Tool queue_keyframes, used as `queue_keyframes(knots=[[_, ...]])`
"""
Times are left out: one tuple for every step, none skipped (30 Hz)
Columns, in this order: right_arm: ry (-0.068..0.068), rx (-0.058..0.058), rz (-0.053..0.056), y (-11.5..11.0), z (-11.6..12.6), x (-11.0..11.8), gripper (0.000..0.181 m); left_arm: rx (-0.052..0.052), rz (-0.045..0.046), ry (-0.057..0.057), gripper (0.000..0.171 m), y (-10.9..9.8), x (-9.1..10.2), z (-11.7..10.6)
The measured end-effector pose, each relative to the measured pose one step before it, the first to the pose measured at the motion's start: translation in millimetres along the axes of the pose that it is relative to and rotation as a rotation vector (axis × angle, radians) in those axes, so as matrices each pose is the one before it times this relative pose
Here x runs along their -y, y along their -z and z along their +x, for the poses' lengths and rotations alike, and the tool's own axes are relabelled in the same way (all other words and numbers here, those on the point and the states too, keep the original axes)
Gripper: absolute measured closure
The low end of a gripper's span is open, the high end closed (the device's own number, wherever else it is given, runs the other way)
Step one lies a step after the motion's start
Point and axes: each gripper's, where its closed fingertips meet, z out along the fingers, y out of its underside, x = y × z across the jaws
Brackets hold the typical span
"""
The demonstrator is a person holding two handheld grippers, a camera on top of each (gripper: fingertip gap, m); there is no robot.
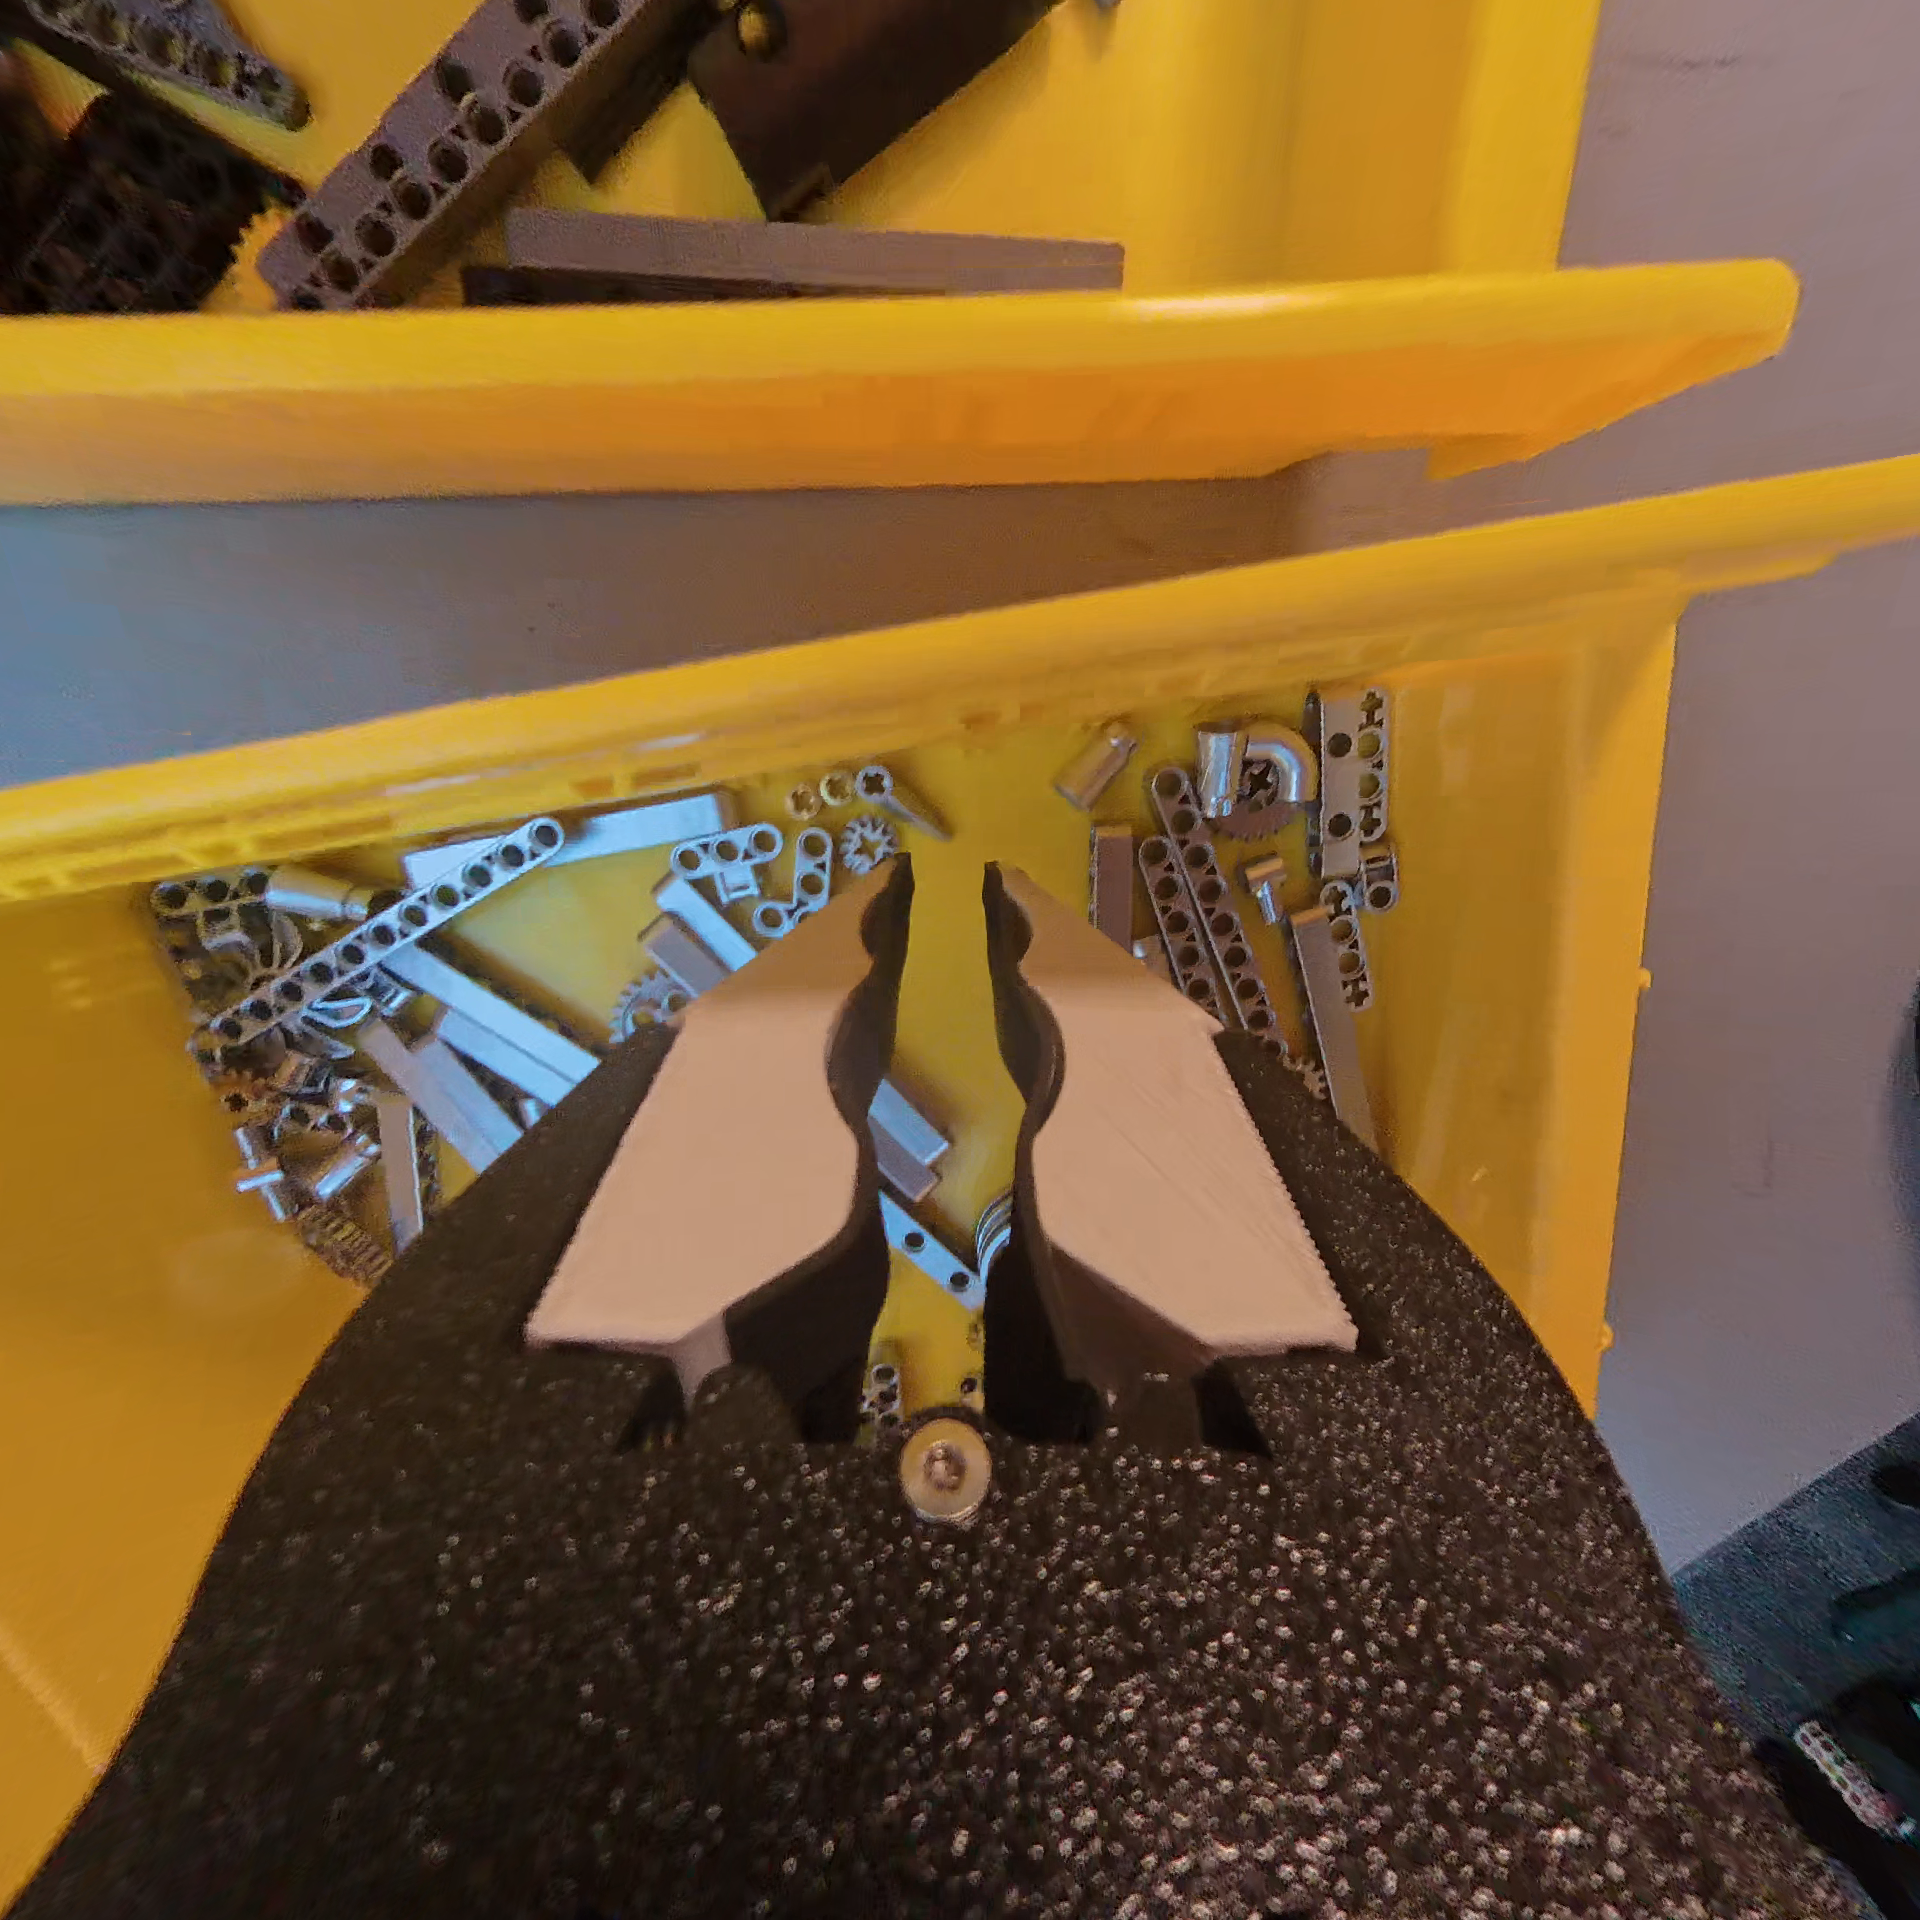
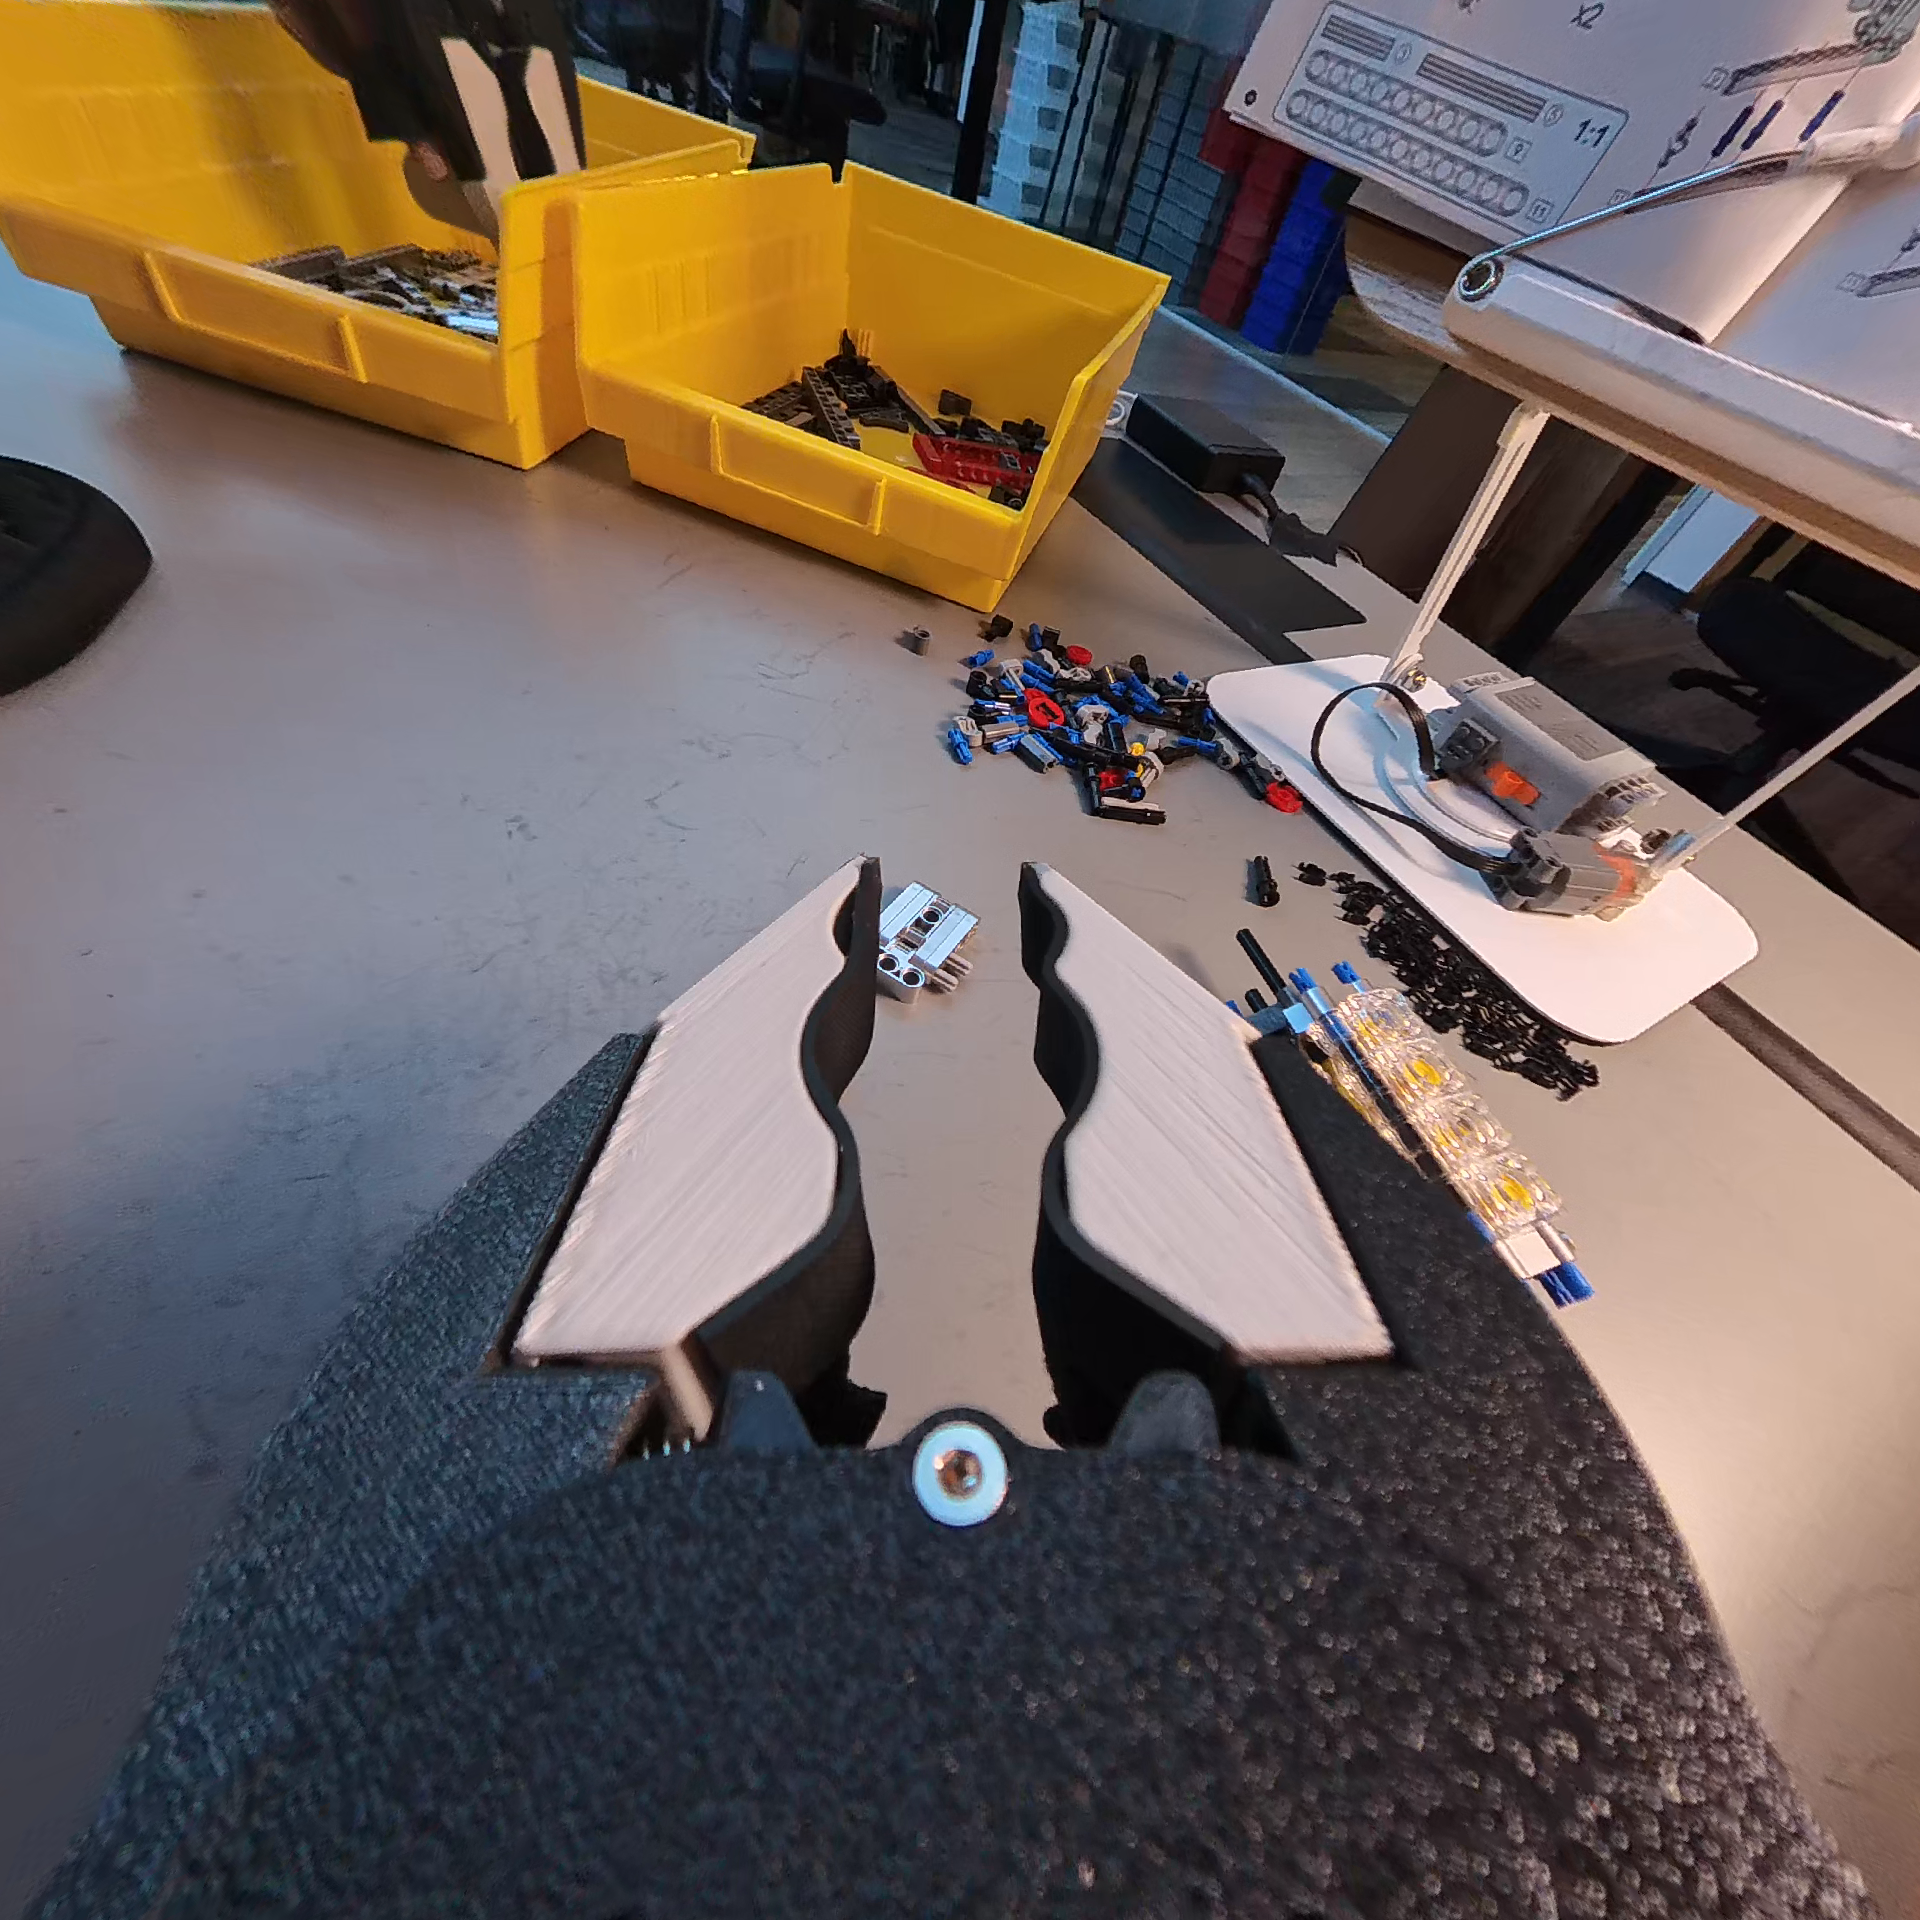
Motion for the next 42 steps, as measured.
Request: queue_keyframes(knots=[[-0.0007,-0.0013,0.0003,-0.03,0.23,0.02,0.155,-0.0067,-0.00187,-0.0032,0.159,-4.29,2.51,3.50],[-0.0006,-0.0006,0.0002,0.06,0.25,-0.04,0.155,-0.0100,-0.00452,0.0012,0.160,-3.96,1.66,3.13],[-0.0003,-0.0002,0.0000,0.00,0.01,0.00,0.155,0.0027,-0.00977,0.0036,0.160,-3.53,0.40,0.63],[0.0002,-0.0002,-0.0001,0.01,0.04,-0.02,0.155,0.0188,-0.01641,0.0018,0.160,-2.94,-1.10,-2.24],[0.0001,0.0000,0.0001,-0.01,0.01,0.01,0.155,0.0201,-0.01707,-0.0004,0.160,-2.44,-1.56,-2.73],[-0.0001,0.0004,0.0000,0.00,-0.06,0.00,0.155,0.0102,-0.01041,0.0027,0.160,-2.12,-0.99,-1.49],[-0.0005,0.0011,0.0002,-0.03,0.01,-0.02,0.155,0.0010,-0.00291,0.0068,0.160,-1.60,-0.12,-0.19],[-0.0006,0.0003,0.0007,0.04,0.01,0.05,0.155,-0.0022,0.00675,0.0071,0.162,-0.66,1.32,0.13],[-0.0005,0.0000,0.0009,0.15,0.09,0.14,0.155,0.0055,0.00719,0.0093,0.162,-0.28,1.33,-1.17],[-0.0007,0.0003,0.0007,0.04,0.01,0.05,0.155,0.0023,0.00349,0.0130,0.162,-0.25,0.88,-0.80],[-0.0003,0.0004,-0.0002,0.00,0.03,-0.04,0.155,-0.0012,0.00275,0.0142,0.162,-0.17,0.65,-0.39],[0.0002,0.0011,-0.0006,-0.15,-0.15,-0.02,0.155,0.0007,0.00289,0.0168,0.161,-0.11,0.35,-0.58],[0.0011,0.0008,-0.0004,-0.07,-0.25,-0.09,0.155,0.0007,0.00243,0.0223,0.160,0.05,0.21,-0.67],[0.0014,0.0004,0.0000,0.02,-0.15,0.03,0.155,-0.0041,0.00284,0.0303,0.159,0.12,-0.07,-0.26],[0.0013,-0.0003,0.0007,0.05,-0.18,0.03,0.155,-0.0033,0.00583,0.0393,0.158,0.16,0.36,-0.86],[0.0011,-0.0005,0.0008,0.15,-0.04,0.10,0.155,0.0000,0.01075,0.0456,0.156,-0.01,1.07,-1.89],[0.0006,-0.0004,0.0003,-0.01,0.00,0.06,0.155,-0.0063,0.01259,0.0465,0.156,0.01,1.08,-1.09],[0.0004,-0.0003,-0.0002,0.02,-0.03,-0.01,0.155,-0.0129,0.01295,0.0455,0.154,0.22,1.08,0.18],[0.0004,0.0000,-0.0006,-0.08,0.00,-0.14,0.155,-0.0114,0.01656,0.0424,0.151,0.09,1.44,0.35],[0.0008,-0.0001,-0.0005,-0.04,-0.13,0.01,0.155,-0.0092,0.01630,0.0358,0.150,0.03,1.35,0.45],[0.0010,0.0000,-0.0005,-0.17,-0.16,-0.06,0.155,-0.0041,0.01318,0.0266,0.150,-0.12,0.88,0.14],[0.0010,0.0002,-0.0008,-0.14,-0.18,-0.11,0.155,0.0022,0.01012,0.0183,0.151,-0.14,0.61,-0.55],[0.0008,0.0003,-0.0011,-0.13,-0.12,-0.17,0.155,0.0045,0.00717,0.0124,0.151,-0.09,0.33,-0.39],[0.0008,0.0004,-0.0013,-0.21,-0.13,-0.17,0.155,0.0144,0.00592,0.0088,0.154,-0.10,0.31,-1.63],[0.0008,-0.0001,-0.0013,-0.24,-0.18,-0.23,0.155,0.0280,0.00422,0.0005,0.160,-0.41,0.14,-3.04],[0.0011,-0.0003,-0.0011,-0.10,-0.07,-0.05,0.155,0.0323,0.00153,-0.0131,0.165,-0.50,-0.23,-3.20],[0.0014,-0.0006,-0.0005,-0.07,-0.04,-0.09,0.155,0.0292,0.00013,-0.0219,0.169,-0.36,-0.16,-2.23],[0.0015,-0.0007,0.0000,0.00,-0.12,-0.04,0.155,0.0194,-0.00120,-0.0243,0.171,-0.05,-0.17,-0.41],[0.0013,-0.0005,0.0001,0.02,-0.13,0.09,0.155,0.0127,-0.00252,-0.0236,0.171,0.07,-0.17,0.58],[0.0009,-0.0004,0.0002,0.10,-0.08,0.04,0.156,0.0130,-0.00244,-0.0251,0.171,0.08,-0.28,0.32],[0.0006,-0.0004,0.0003,0.08,0.01,0.04,0.156,0.0108,-0.00191,-0.0300,0.171,0.31,-0.45,0.38],[0.0003,0.0002,-0.0009,0.05,-0.12,-0.20,0.156,0.0086,-0.00169,-0.0281,0.171,0.61,-0.85,0.72],[0.0001,0.0002,-0.0026,0.05,0.05,-0.44,0.155,0.0090,0.00254,-0.0179,0.171,1.61,-0.73,0.45],[0.0004,0.0001,0.0002,0.18,-0.08,-0.01,0.156,0.0020,0.01250,-0.0138,0.171,3.36,0.65,1.43],[0.0005,-0.0004,0.0015,0.31,0.03,0.20,0.156,-0.0017,0.01841,-0.0111,0.171,4.96,1.30,2.01],[-0.0001,-0.0001,-0.0003,0.21,0.01,-0.11,0.156,0.0006,0.01485,-0.0053,0.171,5.87,0.69,1.40],[-0.0002,0.0007,0.0001,0.18,-0.10,-0.05,0.156,-0.0019,0.01533,-0.0042,0.171,6.10,0.40,1.46],[0.0003,0.0012,0.0008,0.05,-0.24,0.11,0.156,-0.0029,0.01652,-0.0036,0.171,5.66,0.17,1.23],[0.0010,0.0021,-0.0008,-0.11,-0.42,-0.01,0.155,0.0003,0.01012,-0.0007,0.171,4.38,-1.11,0.07],[0.0024,0.0023,-0.0019,-0.27,-0.60,-0.24,0.155,-0.0044,0.00660,-0.0078,0.171,2.87,-1.63,0.66],[0.0039,0.0026,-0.0026,-0.32,-0.84,-0.33,0.155,-0.0070,0.00961,-0.0227,0.171,1.62,-1.37,1.54],[0.0054,0.0015,-0.0031,-0.38,-0.91,-0.39,0.156,-0.0095,0.00941,-0.0347,0.163,0.73,-1.11,2.57]])
